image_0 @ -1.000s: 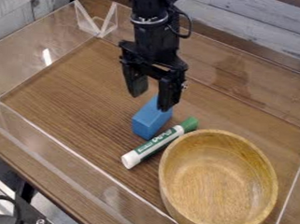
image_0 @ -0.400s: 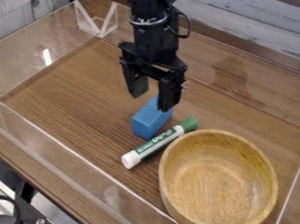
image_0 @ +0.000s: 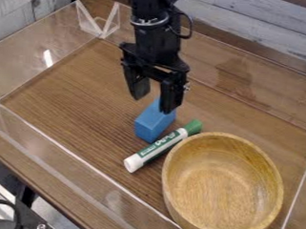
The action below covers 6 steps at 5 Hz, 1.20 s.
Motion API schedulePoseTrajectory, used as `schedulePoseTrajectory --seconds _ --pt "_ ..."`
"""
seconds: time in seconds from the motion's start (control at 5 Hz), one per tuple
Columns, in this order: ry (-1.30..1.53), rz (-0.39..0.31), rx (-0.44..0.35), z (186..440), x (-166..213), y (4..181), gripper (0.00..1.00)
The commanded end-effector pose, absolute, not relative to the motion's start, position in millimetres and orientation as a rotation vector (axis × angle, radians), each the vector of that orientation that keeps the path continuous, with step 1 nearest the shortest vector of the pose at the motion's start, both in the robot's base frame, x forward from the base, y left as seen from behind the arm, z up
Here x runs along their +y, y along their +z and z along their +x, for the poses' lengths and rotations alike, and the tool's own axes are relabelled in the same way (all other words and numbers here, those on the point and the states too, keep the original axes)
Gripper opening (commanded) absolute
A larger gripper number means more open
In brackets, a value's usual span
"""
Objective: Put the blue block in the brown bowl
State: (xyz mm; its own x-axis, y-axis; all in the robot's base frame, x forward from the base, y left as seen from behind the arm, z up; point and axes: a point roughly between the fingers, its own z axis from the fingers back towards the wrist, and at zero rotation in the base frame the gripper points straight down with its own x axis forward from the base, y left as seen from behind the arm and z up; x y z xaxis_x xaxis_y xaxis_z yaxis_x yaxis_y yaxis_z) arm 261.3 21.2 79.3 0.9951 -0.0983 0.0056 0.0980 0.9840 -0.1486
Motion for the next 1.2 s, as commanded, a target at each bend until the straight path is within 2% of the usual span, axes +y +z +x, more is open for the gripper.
schedulePoseTrajectory --seconds 0.0,1.0 --pt "-0.096 -0.142 -0.047 266.4 23.4 90.1 1.0" --pt "-0.121 -0.141 -0.053 266.6 23.5 64.1 1.0"
